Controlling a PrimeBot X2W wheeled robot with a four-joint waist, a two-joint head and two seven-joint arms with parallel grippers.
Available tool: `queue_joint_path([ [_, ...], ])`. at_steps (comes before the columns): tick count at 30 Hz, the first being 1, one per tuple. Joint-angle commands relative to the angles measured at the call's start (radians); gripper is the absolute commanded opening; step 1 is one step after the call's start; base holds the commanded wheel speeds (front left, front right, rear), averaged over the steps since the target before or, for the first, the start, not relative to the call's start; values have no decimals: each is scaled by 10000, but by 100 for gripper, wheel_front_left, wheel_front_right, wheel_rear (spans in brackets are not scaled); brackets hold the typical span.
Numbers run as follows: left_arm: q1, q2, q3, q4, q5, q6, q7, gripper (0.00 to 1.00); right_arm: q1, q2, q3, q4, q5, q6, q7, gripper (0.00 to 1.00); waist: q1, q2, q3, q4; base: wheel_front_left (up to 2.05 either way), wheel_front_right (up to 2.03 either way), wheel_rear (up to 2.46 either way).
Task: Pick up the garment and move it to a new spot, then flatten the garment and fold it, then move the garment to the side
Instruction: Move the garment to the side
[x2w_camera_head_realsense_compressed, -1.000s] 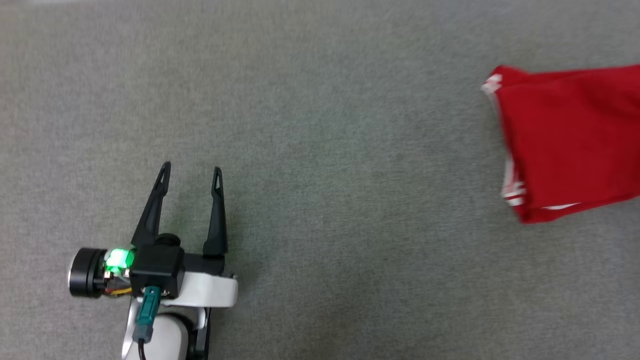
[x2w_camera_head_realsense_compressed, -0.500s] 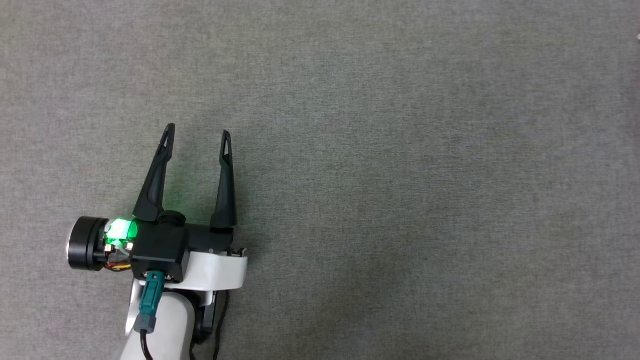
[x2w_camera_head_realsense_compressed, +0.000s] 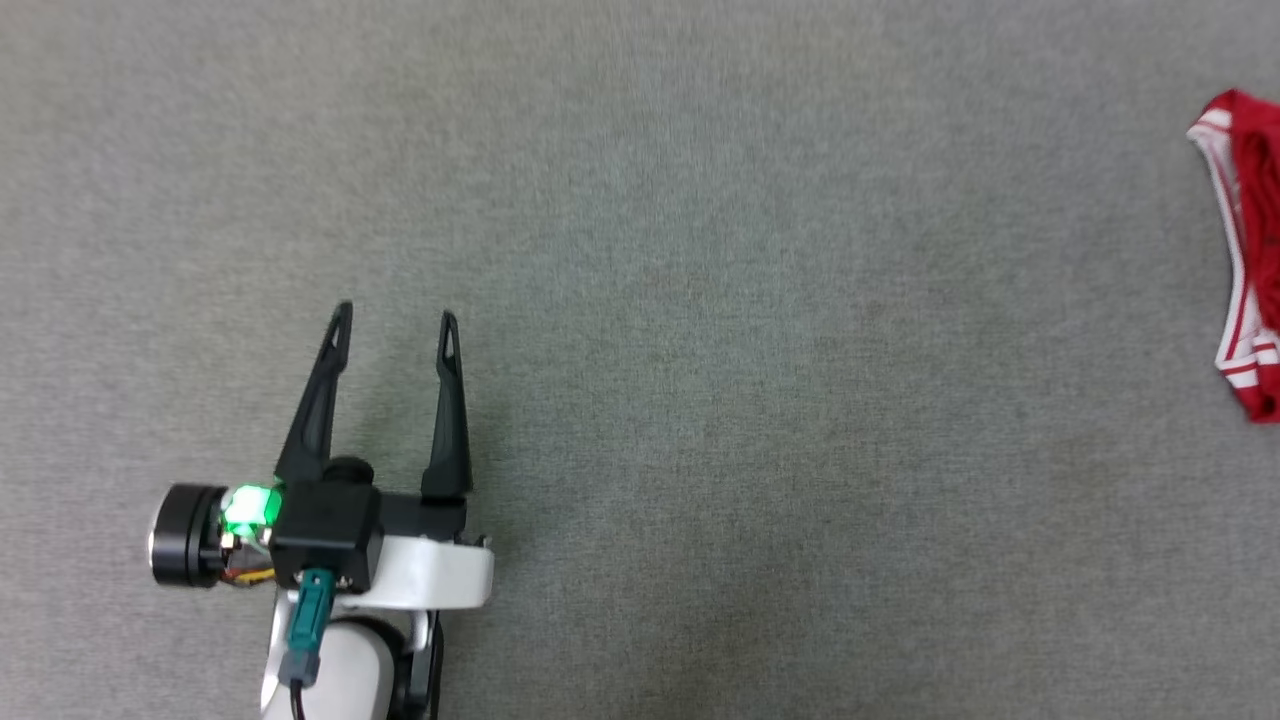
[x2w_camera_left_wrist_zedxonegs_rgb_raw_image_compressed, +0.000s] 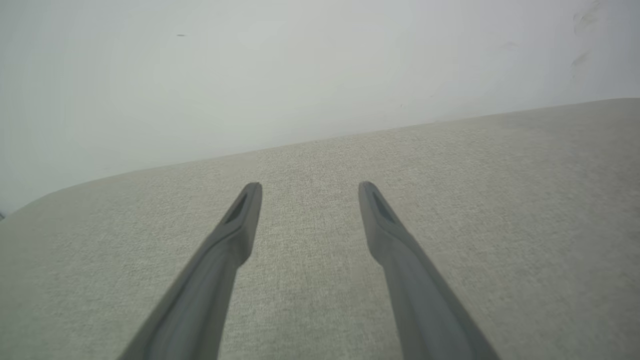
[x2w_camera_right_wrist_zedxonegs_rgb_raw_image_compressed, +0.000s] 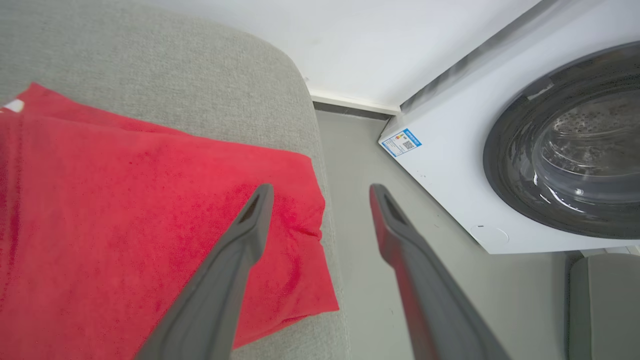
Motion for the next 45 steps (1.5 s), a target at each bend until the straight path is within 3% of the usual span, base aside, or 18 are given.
queue_joint_path([
  [1,159,28,29,47,-46,68,-46,100,180,154,24,-132,-104,-16,-164,100,0,0,-572,27,0,0,0],
  [11,1339,26,381,127,-311,94,-46,100,1226,1893,-388,-2523,-343,-16,-3264,100,0,0,-2098,156,0,0,0],
  [21,1985,-40,659,394,-408,-106,-46,100,3017,4157,234,-4720,-561,-14,-5719,100,0,0,-3066,592,0,0,0],
  [28,2249,-165,738,587,-433,-255,-46,100,4390,5270,1286,-5251,-808,-17,-6186,100,0,0,-3534,825,0,0,0],
  [34,2392,-267,733,802,-394,-380,-46,100,5509,6139,1306,-5080,-868,-16,-6226,100,0,0,-3885,1016,0,0,0],
  [45,2920,-378,880,989,-484,-682,-46,100,6993,6681,1037,-4723,-598,-16,-6261,100,0,0,-4523,1007,0,0,0],
])
